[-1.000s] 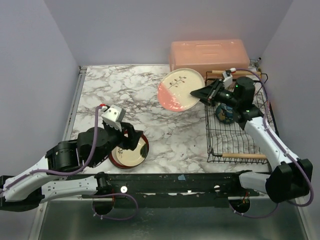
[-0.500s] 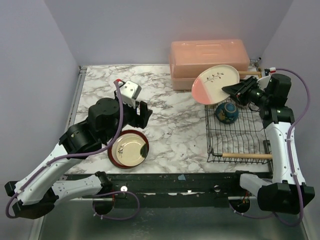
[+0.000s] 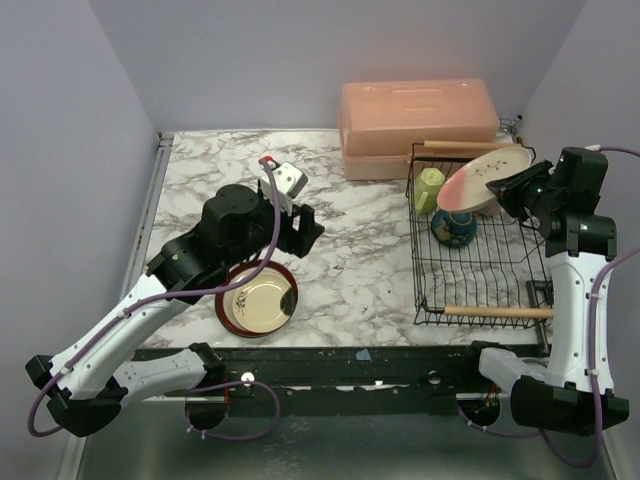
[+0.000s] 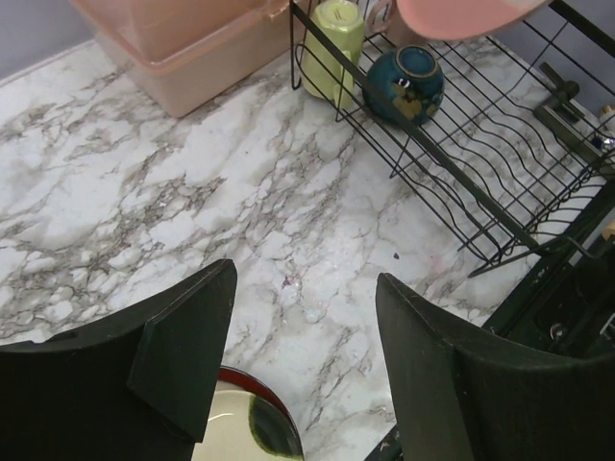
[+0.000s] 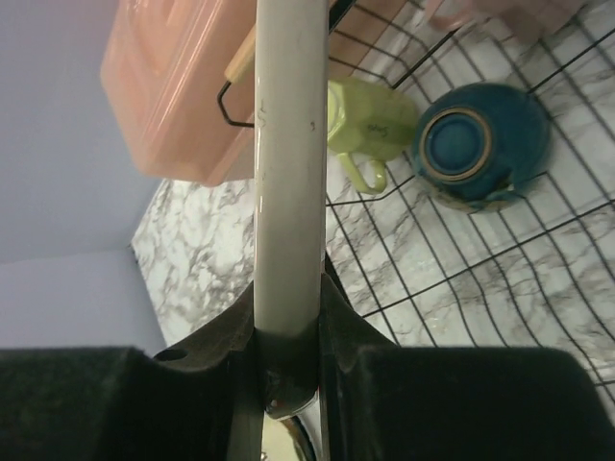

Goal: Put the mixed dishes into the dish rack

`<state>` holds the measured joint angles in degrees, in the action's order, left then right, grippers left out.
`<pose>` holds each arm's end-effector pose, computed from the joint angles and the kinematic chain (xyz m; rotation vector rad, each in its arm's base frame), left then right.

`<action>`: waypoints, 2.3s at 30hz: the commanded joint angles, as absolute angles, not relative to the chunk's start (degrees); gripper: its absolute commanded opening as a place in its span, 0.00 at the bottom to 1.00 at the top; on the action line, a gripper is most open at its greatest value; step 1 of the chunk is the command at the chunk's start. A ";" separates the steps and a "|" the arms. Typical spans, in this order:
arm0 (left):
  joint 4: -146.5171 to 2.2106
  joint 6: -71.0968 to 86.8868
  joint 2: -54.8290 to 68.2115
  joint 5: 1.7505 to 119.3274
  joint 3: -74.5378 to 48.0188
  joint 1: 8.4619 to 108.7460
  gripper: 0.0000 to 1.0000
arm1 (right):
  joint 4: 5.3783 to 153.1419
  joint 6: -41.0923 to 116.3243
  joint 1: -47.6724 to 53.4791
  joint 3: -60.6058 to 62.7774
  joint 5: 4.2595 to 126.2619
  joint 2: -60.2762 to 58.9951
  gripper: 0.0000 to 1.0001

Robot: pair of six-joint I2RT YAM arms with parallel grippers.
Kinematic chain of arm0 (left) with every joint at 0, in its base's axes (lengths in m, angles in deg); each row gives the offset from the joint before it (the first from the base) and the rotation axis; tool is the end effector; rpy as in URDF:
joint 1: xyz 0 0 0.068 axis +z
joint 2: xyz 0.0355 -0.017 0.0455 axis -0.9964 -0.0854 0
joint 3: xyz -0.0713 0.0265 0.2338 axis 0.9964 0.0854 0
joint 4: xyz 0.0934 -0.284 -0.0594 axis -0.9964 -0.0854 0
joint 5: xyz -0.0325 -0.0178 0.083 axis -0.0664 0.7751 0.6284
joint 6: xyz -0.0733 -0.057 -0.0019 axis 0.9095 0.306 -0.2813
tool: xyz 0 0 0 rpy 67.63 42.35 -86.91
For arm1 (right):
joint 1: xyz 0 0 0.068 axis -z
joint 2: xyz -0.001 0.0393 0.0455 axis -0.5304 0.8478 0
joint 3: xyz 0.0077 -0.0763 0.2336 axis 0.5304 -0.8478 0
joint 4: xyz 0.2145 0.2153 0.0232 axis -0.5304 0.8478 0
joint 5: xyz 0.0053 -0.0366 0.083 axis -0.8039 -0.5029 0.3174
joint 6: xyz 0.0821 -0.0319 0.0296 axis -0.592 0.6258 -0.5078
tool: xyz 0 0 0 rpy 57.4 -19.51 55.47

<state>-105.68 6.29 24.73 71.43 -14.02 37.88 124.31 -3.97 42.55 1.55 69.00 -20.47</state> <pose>0.2122 -0.2235 0.4050 0.5750 1.8090 -0.6482 0.3040 -0.0397 0.3731 0.9523 1.9336 0.5996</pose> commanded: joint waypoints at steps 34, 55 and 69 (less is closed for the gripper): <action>-101.67 4.56 30.34 75.61 -8.32 29.77 0.69 | 139.75 38.29 40.03 0.75 39.78 -18.57 0.00; -101.23 0.24 29.45 85.37 -7.10 23.36 0.71 | 143.00 52.59 26.50 -3.82 16.20 -16.96 0.00; -100.95 -1.06 27.99 87.41 -6.78 22.35 0.71 | 141.31 53.48 26.47 -6.13 23.36 -16.22 0.00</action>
<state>-102.55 0.06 28.67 85.20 -7.48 22.71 144.25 51.59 26.77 -6.15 23.73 -15.99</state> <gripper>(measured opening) 0.711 0.201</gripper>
